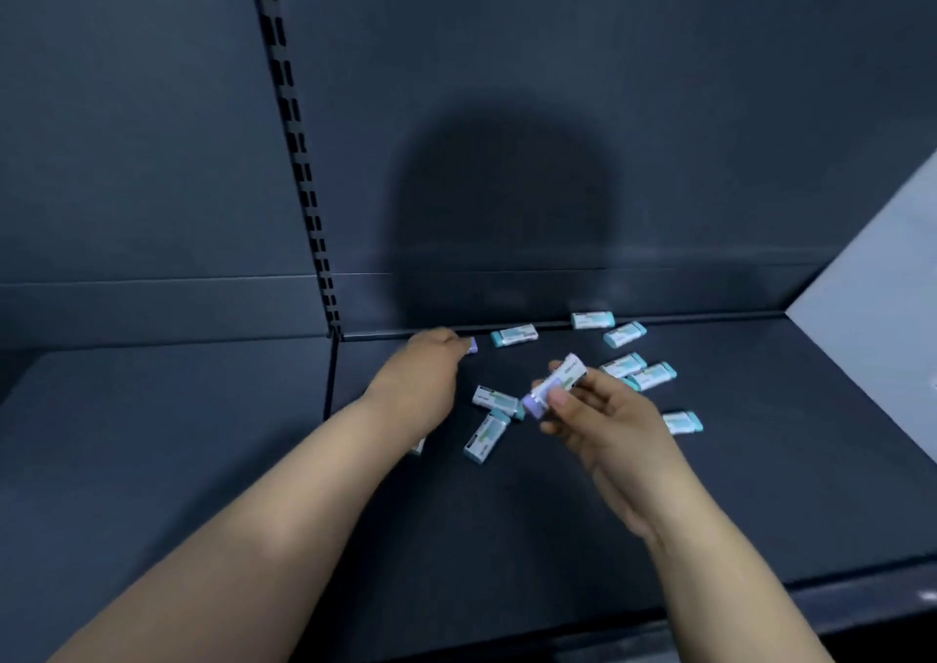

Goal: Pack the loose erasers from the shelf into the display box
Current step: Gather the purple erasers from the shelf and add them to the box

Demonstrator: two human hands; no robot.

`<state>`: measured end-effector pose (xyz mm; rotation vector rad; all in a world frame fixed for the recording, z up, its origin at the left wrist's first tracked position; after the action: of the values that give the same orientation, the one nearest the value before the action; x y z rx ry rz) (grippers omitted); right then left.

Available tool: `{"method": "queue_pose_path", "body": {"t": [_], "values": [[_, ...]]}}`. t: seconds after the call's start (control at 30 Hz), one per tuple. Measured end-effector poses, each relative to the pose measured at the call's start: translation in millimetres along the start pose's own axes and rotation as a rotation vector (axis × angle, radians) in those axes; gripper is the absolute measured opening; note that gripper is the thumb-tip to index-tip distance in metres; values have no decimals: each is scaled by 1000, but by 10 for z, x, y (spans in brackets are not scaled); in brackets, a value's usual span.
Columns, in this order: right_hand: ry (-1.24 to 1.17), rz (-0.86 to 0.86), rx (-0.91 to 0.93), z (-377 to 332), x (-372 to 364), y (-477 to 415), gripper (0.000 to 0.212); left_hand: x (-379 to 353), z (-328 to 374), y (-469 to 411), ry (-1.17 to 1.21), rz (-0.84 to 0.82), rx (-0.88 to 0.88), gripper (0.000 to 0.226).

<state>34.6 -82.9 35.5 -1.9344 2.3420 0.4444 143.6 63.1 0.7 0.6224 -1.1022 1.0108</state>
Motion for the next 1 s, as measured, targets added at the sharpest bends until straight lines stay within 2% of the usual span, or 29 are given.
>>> {"method": "queue_pose_path", "body": {"t": [0.07, 0.17, 0.23, 0.33, 0.43, 0.53, 0.67, 0.87, 1.0], "values": [[-86, 49, -11, 19, 86, 63, 14, -88, 78, -244, -72, -47, -33, 46], [-214, 89, -22, 26, 200, 111, 13, -219, 126, -470, -264, -163, 27, 41], [-275, 89, -27, 23, 250, 114, 20, -232, 141, -555, -344, -148, 54, 37], [-315, 76, -27, 10, 272, 85, 36, -227, 51, -637, -261, -138, 123, 38], [-324, 80, -27, -18, 275, 28, 35, -134, -83, -615, -185, -134, 200, 32], [-316, 59, -36, -20, 236, -35, 30, 36, -96, -464, 44, 0, 148, 28], [-279, 11, -57, 11, 152, -112, 25, 287, 33, -107, 416, 180, 130, 42], [-236, -85, -91, 82, -25, -179, 23, 509, 243, 411, 921, 170, 194, 34], [-211, -140, -135, 205, -143, -147, 22, 447, 283, 655, 966, 149, 216, 36]]}}
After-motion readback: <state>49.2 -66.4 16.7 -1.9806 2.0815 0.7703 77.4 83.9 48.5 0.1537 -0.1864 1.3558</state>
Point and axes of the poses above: each hand's wrist, its own y-axis away from the middle knuckle, its own x-axis out of the back of the hand, z = x × y, the point moved 5 cm from there along -y, towards the middle knuckle, and after that the axes turned 1 degree about x, right-handed, at the moved point
